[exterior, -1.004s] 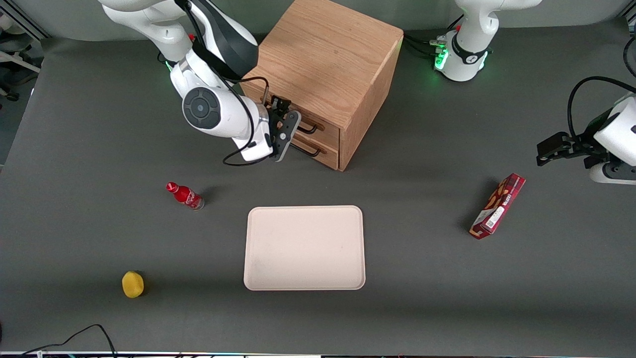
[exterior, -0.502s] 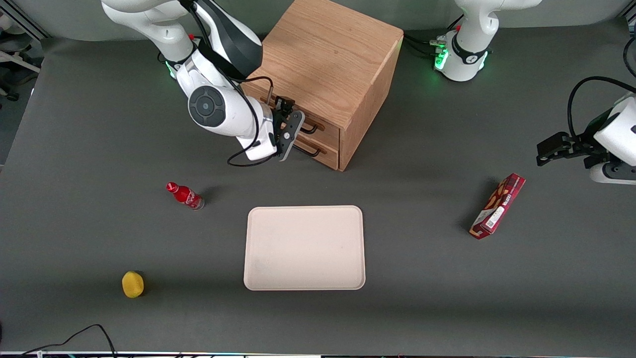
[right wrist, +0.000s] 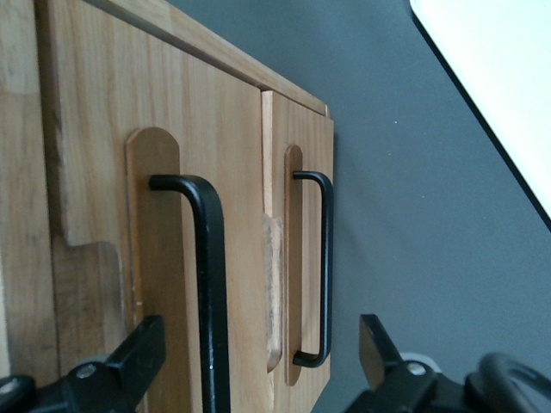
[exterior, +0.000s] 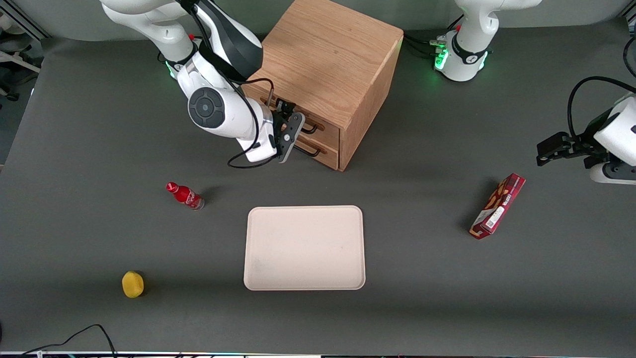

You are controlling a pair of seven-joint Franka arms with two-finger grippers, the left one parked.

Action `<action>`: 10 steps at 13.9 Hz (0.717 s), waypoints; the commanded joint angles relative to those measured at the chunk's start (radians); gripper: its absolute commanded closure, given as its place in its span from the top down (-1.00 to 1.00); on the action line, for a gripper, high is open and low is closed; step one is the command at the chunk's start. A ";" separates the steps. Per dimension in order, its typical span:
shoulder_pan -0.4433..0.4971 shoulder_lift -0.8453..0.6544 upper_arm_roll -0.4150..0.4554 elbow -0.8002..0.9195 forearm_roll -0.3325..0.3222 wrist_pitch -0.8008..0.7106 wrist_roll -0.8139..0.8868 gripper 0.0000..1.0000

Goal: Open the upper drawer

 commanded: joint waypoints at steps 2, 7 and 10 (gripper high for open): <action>-0.001 0.006 0.002 -0.007 0.010 0.027 -0.026 1.00; 0.001 0.021 0.002 -0.012 -0.013 0.048 -0.026 1.00; 0.001 0.030 0.002 -0.015 -0.017 0.051 -0.026 1.00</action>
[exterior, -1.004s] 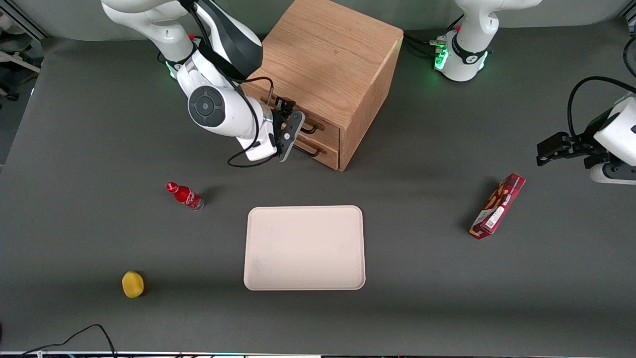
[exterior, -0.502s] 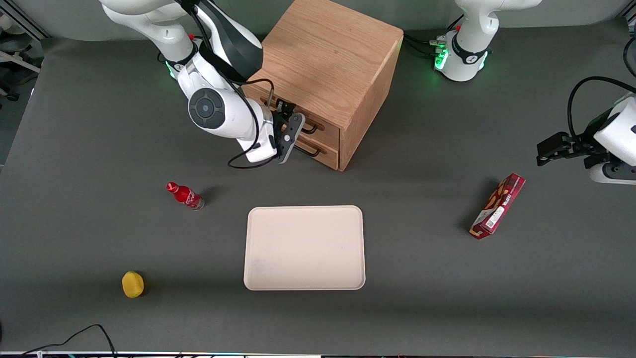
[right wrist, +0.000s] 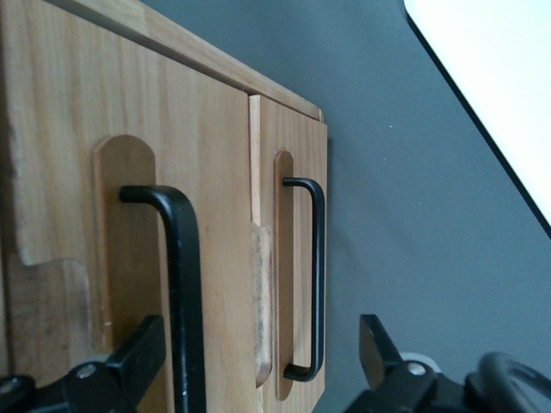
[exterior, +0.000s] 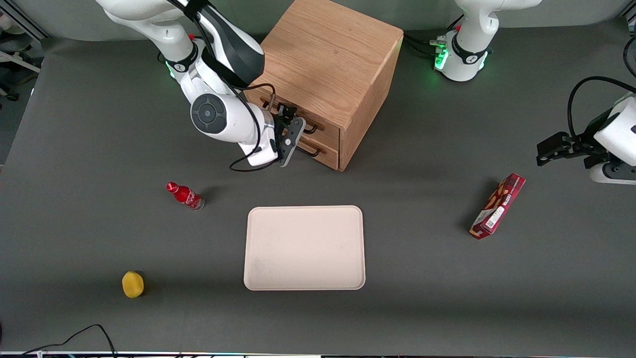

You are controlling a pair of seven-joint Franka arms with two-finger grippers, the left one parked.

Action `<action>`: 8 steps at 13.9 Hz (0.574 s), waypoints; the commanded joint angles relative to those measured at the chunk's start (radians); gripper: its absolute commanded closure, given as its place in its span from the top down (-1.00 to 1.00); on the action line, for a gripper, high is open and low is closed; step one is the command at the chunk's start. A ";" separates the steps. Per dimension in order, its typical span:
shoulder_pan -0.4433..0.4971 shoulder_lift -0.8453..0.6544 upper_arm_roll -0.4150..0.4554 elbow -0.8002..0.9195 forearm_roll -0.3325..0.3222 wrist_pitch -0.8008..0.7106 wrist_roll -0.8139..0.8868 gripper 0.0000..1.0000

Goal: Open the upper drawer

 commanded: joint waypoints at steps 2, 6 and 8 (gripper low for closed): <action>0.002 0.007 0.002 -0.026 -0.014 0.038 -0.021 1.00; 0.004 0.008 0.003 -0.039 -0.018 0.065 -0.017 1.00; 0.004 0.011 0.003 -0.037 -0.023 0.065 -0.016 1.00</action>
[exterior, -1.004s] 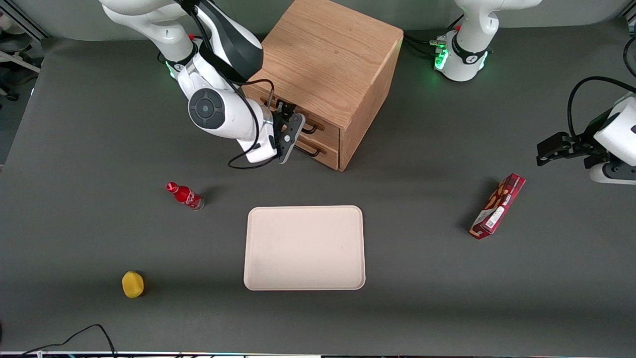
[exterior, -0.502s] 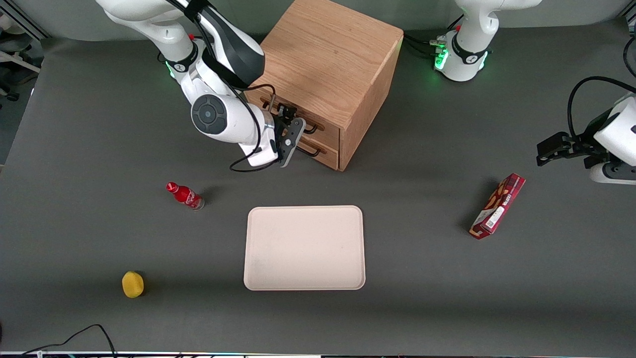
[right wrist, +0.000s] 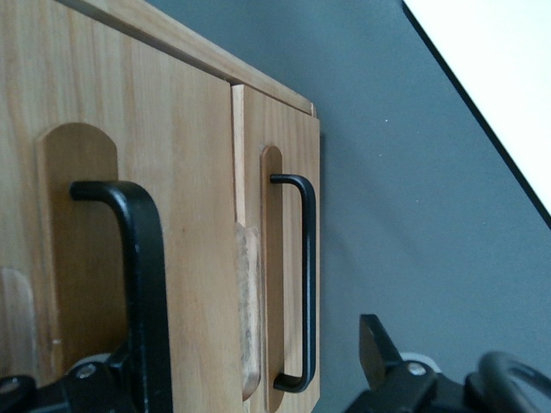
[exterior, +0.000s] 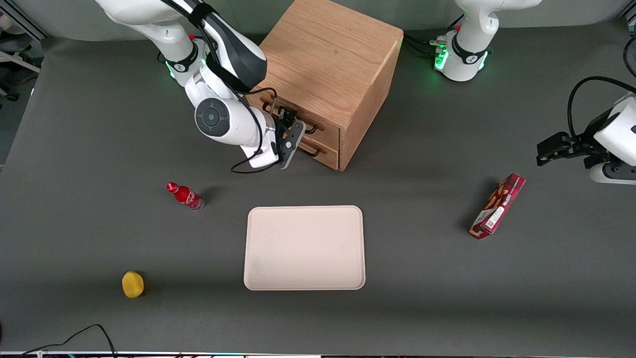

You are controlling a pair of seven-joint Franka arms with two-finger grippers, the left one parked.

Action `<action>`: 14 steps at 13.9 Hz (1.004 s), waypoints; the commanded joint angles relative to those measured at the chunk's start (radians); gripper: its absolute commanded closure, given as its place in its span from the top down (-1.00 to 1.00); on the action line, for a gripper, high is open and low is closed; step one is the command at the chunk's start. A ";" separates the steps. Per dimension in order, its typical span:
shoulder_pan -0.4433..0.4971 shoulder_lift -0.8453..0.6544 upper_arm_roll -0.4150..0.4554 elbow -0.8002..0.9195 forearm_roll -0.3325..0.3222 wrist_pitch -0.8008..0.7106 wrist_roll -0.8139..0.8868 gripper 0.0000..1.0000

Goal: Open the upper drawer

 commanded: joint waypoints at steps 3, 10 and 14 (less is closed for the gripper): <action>0.003 0.008 0.002 0.004 -0.034 0.016 -0.007 1.00; -0.003 0.026 -0.009 0.039 -0.055 0.016 -0.011 1.00; -0.017 0.066 -0.012 0.086 -0.083 0.011 -0.010 1.00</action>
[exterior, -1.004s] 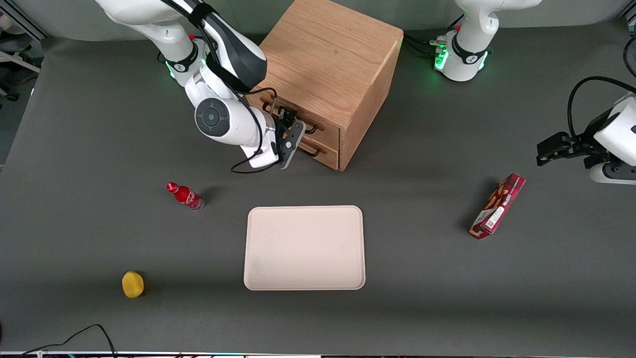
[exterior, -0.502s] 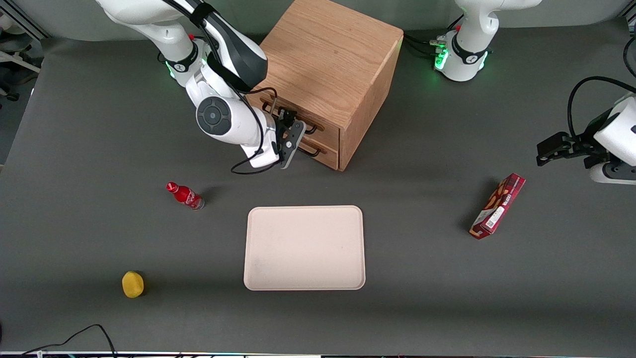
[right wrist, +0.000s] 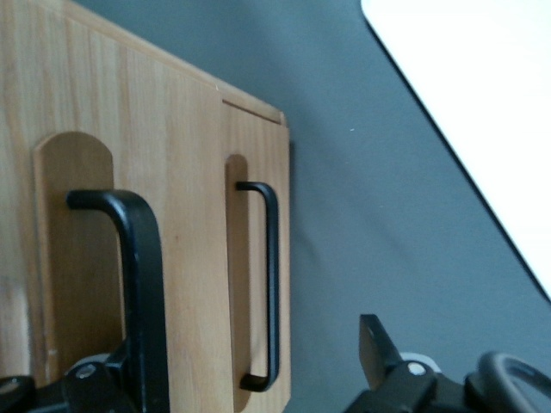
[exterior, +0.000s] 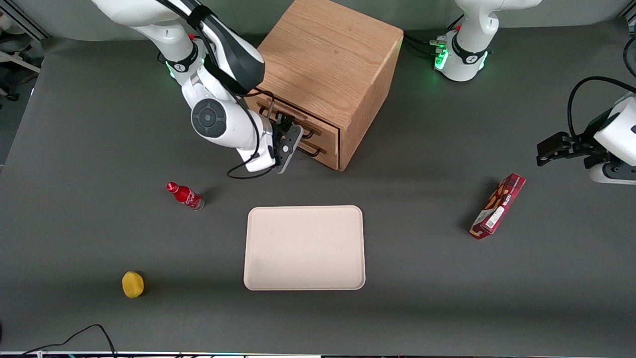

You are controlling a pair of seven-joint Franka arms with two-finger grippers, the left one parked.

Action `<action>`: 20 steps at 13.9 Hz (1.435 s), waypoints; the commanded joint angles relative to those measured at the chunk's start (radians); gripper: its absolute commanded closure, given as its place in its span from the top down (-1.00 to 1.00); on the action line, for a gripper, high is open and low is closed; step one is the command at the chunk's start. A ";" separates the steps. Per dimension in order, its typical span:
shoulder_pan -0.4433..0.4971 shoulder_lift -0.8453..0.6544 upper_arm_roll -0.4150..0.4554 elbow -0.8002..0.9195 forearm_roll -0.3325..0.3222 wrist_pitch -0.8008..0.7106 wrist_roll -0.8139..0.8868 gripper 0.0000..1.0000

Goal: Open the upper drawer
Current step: 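Pull the handle outward with the right gripper, sliding the drawer open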

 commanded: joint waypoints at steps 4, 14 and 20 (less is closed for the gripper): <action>-0.013 0.071 -0.006 0.085 -0.048 -0.005 -0.011 1.00; -0.018 0.094 -0.061 0.139 -0.083 -0.045 -0.051 1.00; -0.038 0.117 -0.083 0.172 -0.093 -0.060 -0.071 1.00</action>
